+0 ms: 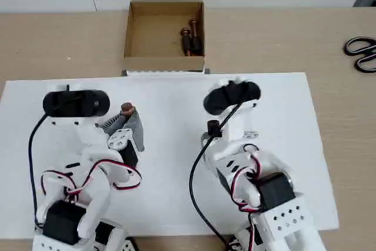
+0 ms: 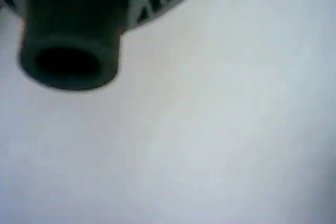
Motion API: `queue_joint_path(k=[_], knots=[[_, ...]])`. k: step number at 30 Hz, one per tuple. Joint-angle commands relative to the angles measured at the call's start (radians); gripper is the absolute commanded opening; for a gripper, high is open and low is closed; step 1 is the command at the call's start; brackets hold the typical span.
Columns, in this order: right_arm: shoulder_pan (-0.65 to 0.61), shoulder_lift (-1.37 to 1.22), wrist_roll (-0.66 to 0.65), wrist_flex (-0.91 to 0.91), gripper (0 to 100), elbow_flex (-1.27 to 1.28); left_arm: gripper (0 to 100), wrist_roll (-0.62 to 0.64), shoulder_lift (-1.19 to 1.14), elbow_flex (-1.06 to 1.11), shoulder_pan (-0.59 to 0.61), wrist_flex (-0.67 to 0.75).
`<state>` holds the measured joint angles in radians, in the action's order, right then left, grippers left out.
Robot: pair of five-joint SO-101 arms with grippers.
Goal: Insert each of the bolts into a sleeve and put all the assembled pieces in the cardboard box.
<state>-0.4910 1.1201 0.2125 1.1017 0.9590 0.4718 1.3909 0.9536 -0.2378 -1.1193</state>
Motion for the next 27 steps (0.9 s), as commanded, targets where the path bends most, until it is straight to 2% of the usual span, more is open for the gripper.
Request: queue_joint_path(k=[1,8,14,17,24,27], knots=[[-0.070,0.008,-0.037,-0.084,0.3,0.026,0,0.064,0.075,0.036,0.002,0.077],[-0.166,0.016,-0.130,-0.142,0.3,0.048,0,0.140,0.236,0.145,0.002,0.147],[-0.263,0.208,-0.212,-0.136,0.3,0.092,0,0.143,0.428,0.245,0.000,0.147],[-0.292,0.352,-0.273,-0.136,0.3,0.164,0,0.144,0.430,0.254,0.000,0.146],[-0.328,0.677,-0.391,-0.136,0.3,0.382,0,0.241,0.425,0.257,0.000,0.218],[-0.332,0.694,-0.394,-0.136,0.3,0.416,0,0.244,0.425,0.255,0.000,0.226]])
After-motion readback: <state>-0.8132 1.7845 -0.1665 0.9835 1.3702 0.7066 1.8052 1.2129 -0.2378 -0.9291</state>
